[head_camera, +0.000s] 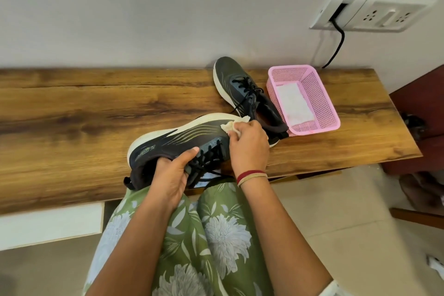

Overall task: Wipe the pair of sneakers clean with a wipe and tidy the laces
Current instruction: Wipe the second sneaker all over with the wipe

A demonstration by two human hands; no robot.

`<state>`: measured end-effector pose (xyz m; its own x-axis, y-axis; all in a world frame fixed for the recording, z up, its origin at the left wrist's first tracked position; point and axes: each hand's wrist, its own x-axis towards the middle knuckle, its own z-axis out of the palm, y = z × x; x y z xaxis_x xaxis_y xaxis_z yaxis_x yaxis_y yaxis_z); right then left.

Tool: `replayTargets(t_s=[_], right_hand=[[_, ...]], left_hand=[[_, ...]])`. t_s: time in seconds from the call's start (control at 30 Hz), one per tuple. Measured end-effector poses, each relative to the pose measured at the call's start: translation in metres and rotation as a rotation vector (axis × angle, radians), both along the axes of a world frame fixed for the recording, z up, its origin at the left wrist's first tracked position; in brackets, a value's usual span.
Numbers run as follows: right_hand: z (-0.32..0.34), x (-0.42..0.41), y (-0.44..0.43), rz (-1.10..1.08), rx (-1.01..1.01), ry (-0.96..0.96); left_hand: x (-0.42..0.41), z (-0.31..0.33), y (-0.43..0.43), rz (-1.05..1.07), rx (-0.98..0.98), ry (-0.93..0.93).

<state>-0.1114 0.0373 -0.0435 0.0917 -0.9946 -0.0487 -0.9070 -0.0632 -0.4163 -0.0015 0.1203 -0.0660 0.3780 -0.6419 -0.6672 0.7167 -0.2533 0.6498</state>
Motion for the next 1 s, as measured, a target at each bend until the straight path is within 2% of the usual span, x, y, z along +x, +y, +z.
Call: replayTargets(t_s=[0.2,0.33,0.4,0.6,0.7,0.8,0.87,1.0], right_hand=[[-0.003,0.006,0.003,0.000,0.009,-0.012],[-0.008,0.027,0.021,0.168,0.040,-0.128],[-0.008,0.025,0.017,0.221,-0.005,-0.114],[-0.012,0.008,-0.001,0.072,-0.142,-0.015],[-0.014,0.027,0.019,0.268,-0.084,-0.024],[-0.008,0.022,0.010,0.393,-0.172,0.055],[-0.003,0.008,-0.007,0.340,-0.165,0.113],[0.001,0.004,-0.018,0.128,-0.140,0.077]], left_hand=[[0.001,-0.006,0.001,0.034,-0.008,-0.002],[0.001,-0.009,0.001,0.023,0.004,-0.049],[0.001,-0.007,0.000,0.017,0.009,-0.049],[0.000,-0.011,0.000,0.055,0.025,0.011],[0.002,-0.012,0.000,0.035,0.009,-0.018],[0.001,-0.007,0.000,0.041,-0.002,-0.005],[-0.001,-0.002,0.000,0.067,0.018,0.019],[-0.003,0.002,0.001,0.089,0.066,0.033]])
